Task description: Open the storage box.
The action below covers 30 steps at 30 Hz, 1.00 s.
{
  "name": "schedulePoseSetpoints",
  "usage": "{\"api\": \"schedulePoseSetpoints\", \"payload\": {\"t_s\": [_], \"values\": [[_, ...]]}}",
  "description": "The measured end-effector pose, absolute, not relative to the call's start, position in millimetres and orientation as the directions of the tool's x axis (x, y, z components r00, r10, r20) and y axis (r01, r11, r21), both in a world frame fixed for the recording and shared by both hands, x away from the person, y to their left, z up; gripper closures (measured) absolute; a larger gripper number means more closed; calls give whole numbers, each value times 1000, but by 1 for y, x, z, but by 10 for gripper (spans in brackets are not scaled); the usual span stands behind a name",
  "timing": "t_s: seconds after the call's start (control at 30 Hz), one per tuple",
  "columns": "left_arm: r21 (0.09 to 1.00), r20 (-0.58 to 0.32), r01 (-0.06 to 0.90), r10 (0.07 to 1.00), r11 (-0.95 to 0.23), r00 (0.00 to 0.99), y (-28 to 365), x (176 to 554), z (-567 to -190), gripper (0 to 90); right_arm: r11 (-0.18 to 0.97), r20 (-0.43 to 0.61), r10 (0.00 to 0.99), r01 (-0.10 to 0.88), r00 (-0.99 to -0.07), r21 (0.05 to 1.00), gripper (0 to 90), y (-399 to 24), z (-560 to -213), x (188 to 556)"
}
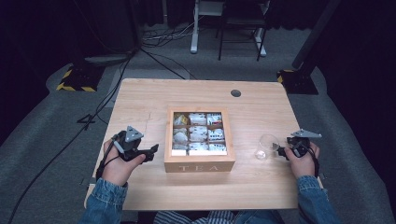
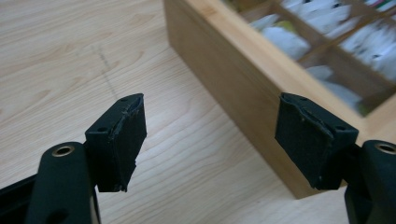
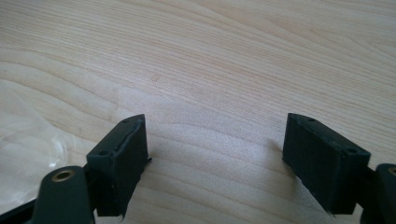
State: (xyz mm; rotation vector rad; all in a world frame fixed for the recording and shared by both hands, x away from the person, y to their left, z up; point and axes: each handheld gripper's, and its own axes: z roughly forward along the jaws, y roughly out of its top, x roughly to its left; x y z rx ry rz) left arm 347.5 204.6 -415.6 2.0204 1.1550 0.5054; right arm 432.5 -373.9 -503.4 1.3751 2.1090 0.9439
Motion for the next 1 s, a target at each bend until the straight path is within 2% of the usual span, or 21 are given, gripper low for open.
{"api": "schedulePoseSetpoints", "payload": {"t_s": [0.23, 0.6, 1.0], "values": [[732, 22, 522, 781, -438, 624, 183, 335, -409, 245, 269, -1, 915, 609, -403, 746, 223, -374, -503, 433], [651, 23, 505, 679, -567, 733, 160, 331, -423, 218, 272, -2, 914, 608, -407, 746, 223, -374, -503, 433], [643, 13, 496, 656, -583, 754, 157, 333, -434, 228, 274, -1, 912, 608, -410, 745, 223, -373, -503, 433]]}}
